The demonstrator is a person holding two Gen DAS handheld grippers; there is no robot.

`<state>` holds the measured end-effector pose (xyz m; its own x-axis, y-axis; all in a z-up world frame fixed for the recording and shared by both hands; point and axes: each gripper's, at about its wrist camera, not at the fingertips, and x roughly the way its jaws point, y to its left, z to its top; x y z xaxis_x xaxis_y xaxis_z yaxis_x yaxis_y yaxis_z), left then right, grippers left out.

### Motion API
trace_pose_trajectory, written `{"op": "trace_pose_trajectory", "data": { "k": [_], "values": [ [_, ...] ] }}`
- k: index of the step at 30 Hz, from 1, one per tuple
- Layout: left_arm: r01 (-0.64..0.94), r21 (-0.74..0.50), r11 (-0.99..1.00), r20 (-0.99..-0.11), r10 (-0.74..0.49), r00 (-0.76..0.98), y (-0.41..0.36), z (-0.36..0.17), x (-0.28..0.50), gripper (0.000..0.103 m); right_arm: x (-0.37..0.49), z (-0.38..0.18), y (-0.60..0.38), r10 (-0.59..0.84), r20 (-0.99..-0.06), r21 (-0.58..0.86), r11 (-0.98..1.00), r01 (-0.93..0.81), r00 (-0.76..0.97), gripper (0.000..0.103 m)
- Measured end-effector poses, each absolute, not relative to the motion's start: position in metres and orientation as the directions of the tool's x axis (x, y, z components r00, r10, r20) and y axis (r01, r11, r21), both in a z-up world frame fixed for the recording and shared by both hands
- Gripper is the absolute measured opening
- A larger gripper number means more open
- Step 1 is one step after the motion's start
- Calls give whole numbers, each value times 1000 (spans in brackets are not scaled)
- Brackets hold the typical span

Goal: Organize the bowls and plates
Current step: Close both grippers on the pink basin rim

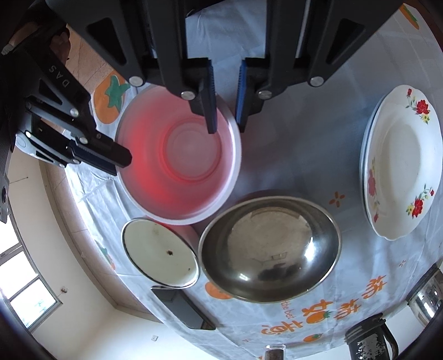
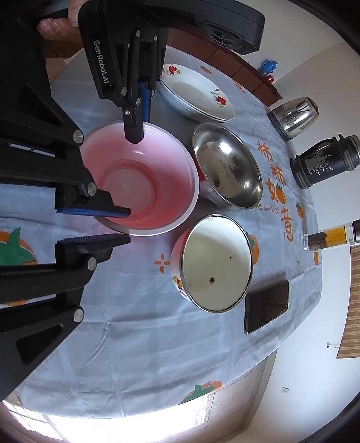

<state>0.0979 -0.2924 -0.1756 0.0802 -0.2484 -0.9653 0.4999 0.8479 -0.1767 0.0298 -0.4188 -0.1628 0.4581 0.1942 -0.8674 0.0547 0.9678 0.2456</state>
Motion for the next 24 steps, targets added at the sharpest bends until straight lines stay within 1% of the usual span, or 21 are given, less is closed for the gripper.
{"op": "trace_pose_trajectory", "data": {
  "k": [8,14,24],
  "values": [
    [529,-191,827,-959,-273,80,-291,-160,93,10,15,-143,-419,217,-853,273,961,52,475,13],
    [549,-167,819,-952,-279,128,-287,-143,92,10,15,-123,-418,214,-826,277,960,45,522,13],
    [537,-138,832,-940,-282,195,-273,-118,102,10,31,-106,-408,221,-794,282,959,21,567,13]
  ]
}}
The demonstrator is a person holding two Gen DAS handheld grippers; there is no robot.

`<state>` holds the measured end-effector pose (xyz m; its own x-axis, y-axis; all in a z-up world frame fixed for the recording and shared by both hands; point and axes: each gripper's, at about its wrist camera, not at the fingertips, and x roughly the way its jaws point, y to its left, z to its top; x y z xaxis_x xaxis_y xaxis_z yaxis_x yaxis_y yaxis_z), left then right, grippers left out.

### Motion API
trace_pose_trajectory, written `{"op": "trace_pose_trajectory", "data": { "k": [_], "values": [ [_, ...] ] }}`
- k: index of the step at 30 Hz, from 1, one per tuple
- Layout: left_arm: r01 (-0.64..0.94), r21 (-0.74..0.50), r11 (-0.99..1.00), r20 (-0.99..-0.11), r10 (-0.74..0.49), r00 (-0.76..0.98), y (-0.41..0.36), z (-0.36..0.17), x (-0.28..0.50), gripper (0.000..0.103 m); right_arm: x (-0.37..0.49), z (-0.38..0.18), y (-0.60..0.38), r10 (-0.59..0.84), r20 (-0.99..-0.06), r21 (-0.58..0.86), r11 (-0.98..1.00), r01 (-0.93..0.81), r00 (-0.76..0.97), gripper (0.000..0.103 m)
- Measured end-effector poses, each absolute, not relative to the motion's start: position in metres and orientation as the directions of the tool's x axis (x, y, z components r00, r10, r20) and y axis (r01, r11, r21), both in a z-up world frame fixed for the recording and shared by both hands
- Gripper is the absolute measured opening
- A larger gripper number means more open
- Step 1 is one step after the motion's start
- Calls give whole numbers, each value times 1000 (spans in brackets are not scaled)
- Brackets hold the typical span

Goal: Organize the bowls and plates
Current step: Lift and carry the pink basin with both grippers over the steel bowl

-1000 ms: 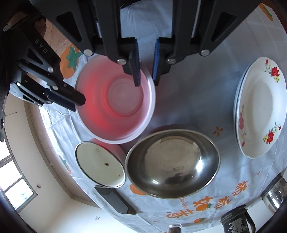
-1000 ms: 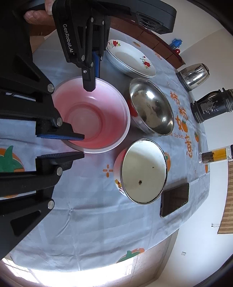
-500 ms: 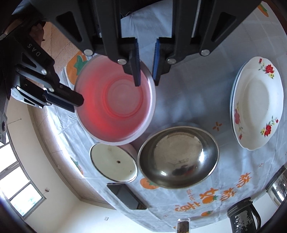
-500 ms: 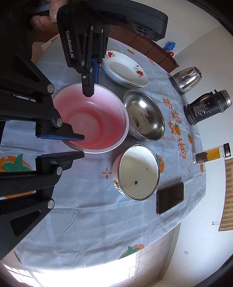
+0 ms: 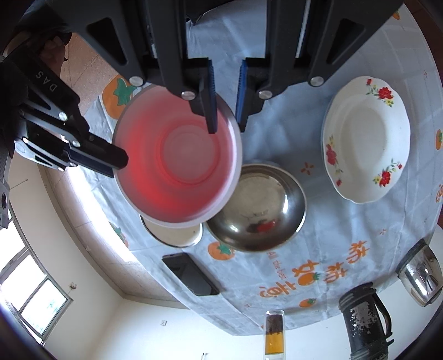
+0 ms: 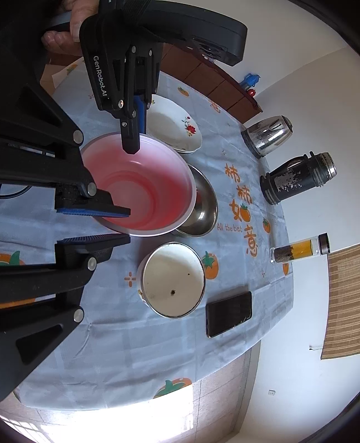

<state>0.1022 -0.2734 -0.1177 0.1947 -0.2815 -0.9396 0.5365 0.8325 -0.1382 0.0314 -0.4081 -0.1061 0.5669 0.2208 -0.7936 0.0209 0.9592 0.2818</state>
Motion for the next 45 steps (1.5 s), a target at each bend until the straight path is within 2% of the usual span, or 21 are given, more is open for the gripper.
{"op": "trace_pose_trajectory", "data": {
  "k": [11,45],
  "values": [
    [516,-130,847,-929,-286,235,-263,-102,116,10,50,-94,-400,215,-770,272,962,5,601,13],
    [487,-134,863,-924,-286,253,-266,-103,154,10,94,-94,-402,175,-771,240,970,25,612,13]
  ]
}}
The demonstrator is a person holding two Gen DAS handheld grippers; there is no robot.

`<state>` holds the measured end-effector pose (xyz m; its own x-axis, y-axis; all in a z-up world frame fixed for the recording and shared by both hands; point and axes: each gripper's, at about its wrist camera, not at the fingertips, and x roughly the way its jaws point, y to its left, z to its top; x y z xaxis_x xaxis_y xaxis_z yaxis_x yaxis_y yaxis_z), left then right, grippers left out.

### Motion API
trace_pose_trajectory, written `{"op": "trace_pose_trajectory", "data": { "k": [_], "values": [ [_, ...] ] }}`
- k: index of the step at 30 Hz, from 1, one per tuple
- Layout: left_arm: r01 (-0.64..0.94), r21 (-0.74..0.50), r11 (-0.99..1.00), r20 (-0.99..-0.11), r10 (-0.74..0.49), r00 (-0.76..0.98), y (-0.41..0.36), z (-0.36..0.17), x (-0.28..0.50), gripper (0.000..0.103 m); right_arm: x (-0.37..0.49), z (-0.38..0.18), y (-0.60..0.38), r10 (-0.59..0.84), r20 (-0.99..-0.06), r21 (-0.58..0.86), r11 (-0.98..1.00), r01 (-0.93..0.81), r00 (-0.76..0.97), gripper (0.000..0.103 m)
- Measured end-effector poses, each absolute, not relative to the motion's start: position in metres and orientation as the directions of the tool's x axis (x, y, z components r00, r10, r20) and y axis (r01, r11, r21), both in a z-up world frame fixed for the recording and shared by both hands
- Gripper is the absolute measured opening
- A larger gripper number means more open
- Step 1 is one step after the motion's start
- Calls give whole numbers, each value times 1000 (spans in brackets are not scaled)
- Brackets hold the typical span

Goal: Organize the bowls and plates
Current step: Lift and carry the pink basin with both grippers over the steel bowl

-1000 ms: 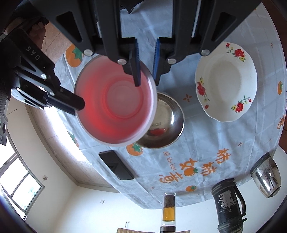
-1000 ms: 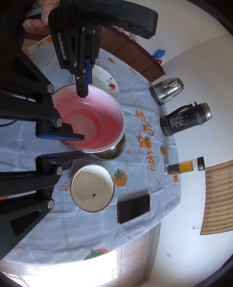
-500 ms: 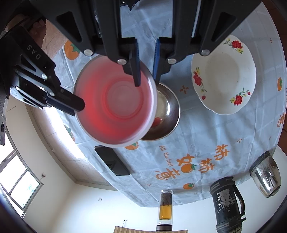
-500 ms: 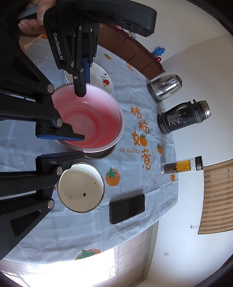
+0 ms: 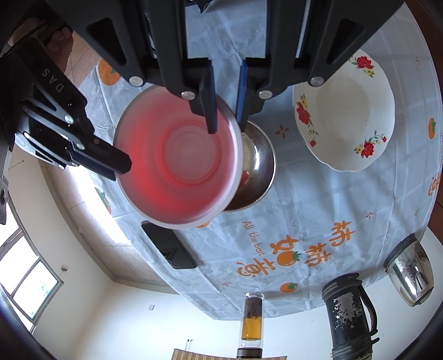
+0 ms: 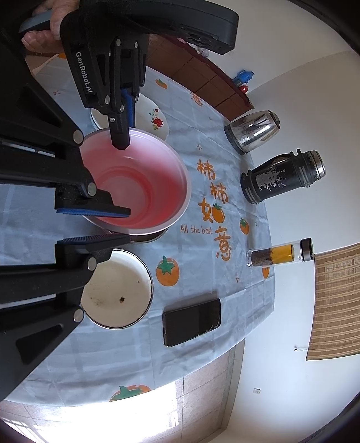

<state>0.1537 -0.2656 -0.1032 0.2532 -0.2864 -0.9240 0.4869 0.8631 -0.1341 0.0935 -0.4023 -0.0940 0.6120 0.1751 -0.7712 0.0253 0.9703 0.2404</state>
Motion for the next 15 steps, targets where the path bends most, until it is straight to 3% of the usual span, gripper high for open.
{"op": "trace_pose_trajectory", "data": {
  "k": [15],
  "values": [
    [476,-135,869,-925,-283,254,-264,-104,160,10,104,-98,-402,174,-776,240,971,27,606,13]
  ]
}}
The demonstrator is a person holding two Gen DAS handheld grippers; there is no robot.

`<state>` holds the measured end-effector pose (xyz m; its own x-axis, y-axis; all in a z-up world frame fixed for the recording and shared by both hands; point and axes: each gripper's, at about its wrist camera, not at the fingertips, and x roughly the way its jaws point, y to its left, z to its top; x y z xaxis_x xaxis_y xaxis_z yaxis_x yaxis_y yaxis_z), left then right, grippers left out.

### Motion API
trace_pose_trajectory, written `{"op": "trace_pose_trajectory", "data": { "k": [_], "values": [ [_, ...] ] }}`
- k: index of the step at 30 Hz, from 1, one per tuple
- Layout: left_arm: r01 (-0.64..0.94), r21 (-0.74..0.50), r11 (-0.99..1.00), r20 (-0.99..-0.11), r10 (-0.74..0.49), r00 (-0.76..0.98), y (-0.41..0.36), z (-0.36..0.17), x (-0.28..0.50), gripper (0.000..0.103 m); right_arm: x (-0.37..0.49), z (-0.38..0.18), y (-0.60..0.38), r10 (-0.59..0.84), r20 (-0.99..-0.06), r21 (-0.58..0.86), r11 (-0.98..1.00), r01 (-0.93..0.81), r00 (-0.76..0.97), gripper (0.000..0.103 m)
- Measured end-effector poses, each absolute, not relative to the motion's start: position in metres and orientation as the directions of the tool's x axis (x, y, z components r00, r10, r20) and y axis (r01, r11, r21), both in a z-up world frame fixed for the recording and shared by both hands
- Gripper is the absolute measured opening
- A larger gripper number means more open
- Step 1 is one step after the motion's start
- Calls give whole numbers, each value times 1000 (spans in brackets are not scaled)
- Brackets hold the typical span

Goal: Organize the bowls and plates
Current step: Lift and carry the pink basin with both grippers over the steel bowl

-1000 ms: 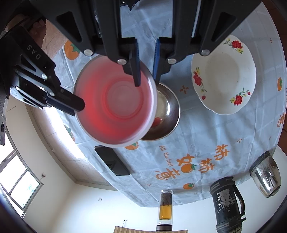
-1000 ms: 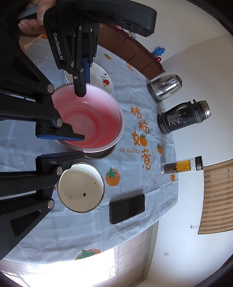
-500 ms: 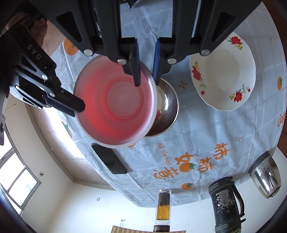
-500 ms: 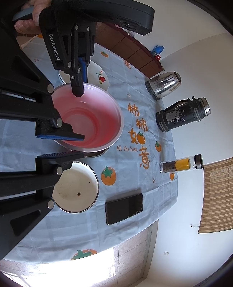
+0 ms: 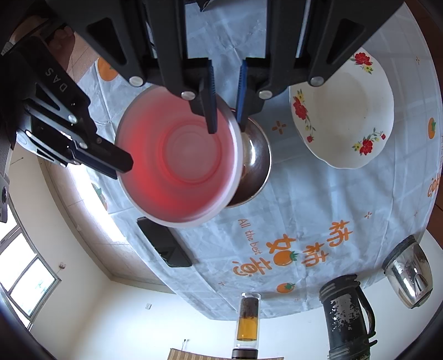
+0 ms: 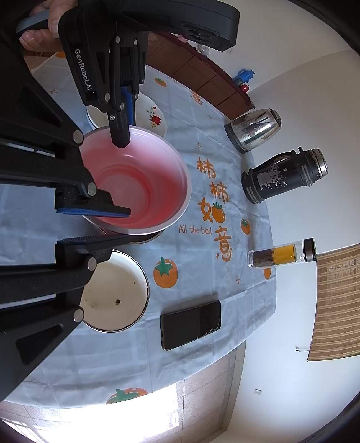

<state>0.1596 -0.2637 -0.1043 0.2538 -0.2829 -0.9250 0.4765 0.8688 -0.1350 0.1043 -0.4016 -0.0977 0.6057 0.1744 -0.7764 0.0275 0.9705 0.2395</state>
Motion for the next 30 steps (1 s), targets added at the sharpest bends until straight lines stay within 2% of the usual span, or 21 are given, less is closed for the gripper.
{"op": "trace_pose_trajectory", "data": {
  "k": [30],
  "values": [
    [453,-169,875,-933,-290,211,-260,-117,181,10,126,-114,-399,160,-811,214,976,31,562,13]
  ]
}}
